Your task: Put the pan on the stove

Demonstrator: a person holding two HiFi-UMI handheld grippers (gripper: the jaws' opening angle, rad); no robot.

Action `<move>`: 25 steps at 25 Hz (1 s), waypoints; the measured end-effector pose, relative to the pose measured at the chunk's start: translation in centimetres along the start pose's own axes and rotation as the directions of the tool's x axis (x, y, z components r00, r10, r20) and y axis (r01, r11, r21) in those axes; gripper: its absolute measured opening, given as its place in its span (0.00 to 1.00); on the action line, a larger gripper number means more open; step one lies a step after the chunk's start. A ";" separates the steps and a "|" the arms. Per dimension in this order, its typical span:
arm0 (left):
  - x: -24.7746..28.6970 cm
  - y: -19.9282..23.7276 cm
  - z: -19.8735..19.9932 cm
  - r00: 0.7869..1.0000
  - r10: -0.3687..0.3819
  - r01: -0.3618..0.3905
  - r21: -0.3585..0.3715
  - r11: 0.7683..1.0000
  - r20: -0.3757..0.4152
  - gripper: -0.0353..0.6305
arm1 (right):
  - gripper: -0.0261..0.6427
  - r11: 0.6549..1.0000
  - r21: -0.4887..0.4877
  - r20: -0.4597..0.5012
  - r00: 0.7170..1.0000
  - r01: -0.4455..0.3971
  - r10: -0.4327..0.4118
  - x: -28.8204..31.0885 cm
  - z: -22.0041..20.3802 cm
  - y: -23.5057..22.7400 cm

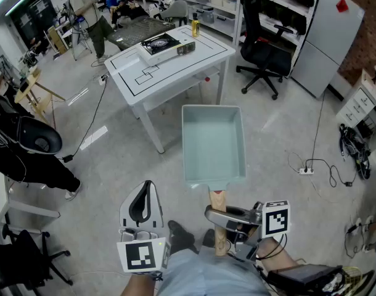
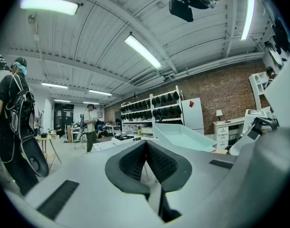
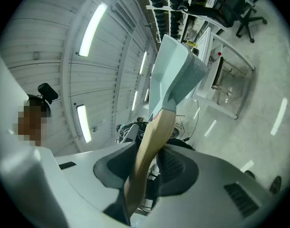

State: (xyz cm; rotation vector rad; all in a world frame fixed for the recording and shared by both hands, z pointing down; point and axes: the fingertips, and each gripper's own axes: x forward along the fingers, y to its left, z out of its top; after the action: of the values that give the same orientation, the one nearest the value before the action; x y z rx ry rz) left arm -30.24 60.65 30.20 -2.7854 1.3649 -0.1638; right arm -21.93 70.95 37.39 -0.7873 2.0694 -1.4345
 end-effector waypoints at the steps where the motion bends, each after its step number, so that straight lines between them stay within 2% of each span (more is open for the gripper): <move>1: 0.0 0.0 0.0 1.000 -0.001 0.001 0.000 1.000 0.000 0.08 | 0.26 1.000 -0.001 0.001 1.000 -0.001 0.001 0.0 0.0 0.0; 17: -0.4 -0.5 0.3 1.000 0.000 0.000 0.001 1.000 0.005 0.08 | 0.26 0.999 -0.036 0.022 1.000 0.009 -0.008 -1.0 0.8 0.5; 25: -0.5 -1.1 -1.8 0.999 0.027 -0.028 -0.030 0.999 -0.025 0.08 | 0.26 0.999 -0.046 0.001 1.000 0.025 -0.024 -2.1 1.7 -0.1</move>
State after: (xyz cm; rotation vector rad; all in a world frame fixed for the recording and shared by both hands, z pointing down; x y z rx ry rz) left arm -29.86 61.71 31.99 -2.7973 1.4224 -0.1788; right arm -19.29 71.29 37.13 -0.8338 2.1063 -1.4042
